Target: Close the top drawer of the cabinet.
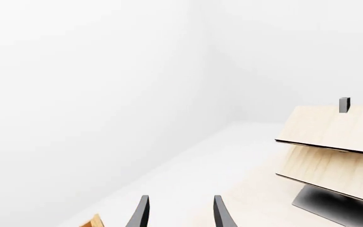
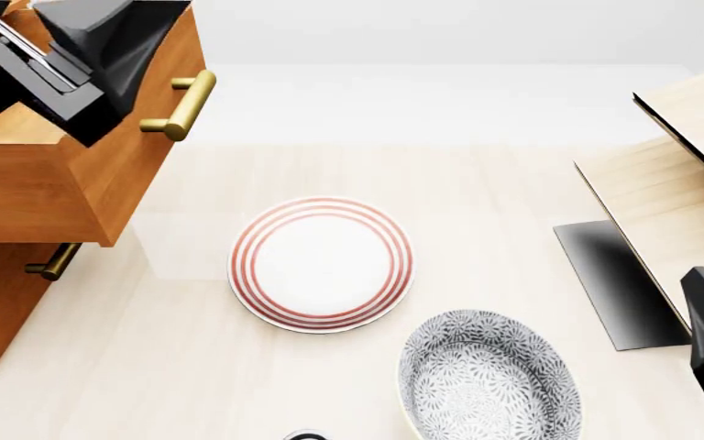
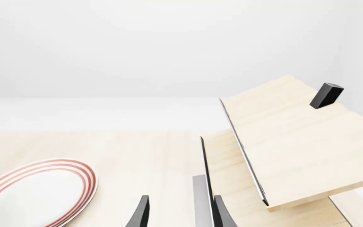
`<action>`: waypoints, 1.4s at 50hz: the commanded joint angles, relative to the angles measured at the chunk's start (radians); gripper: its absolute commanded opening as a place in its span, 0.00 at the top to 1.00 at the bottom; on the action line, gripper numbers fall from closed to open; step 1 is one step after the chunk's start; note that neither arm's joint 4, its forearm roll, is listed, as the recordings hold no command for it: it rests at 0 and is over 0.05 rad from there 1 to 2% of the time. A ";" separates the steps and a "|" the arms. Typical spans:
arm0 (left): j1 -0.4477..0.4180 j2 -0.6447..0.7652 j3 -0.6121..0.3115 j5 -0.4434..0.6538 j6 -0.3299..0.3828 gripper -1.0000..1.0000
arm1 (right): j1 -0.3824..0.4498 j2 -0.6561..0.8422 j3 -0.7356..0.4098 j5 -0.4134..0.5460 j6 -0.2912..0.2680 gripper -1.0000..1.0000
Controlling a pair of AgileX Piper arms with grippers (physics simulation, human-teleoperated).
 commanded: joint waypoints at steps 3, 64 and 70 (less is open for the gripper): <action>-0.088 0.218 -0.160 -0.022 0.044 0.00 | 0.000 0.000 0.000 0.000 0.000 0.00; 0.010 0.790 -0.393 -0.045 0.076 0.00 | 0.000 0.000 0.000 0.000 0.000 0.00; 0.048 0.791 -0.370 -0.055 0.058 0.00 | 0.000 0.000 0.000 0.000 0.000 0.00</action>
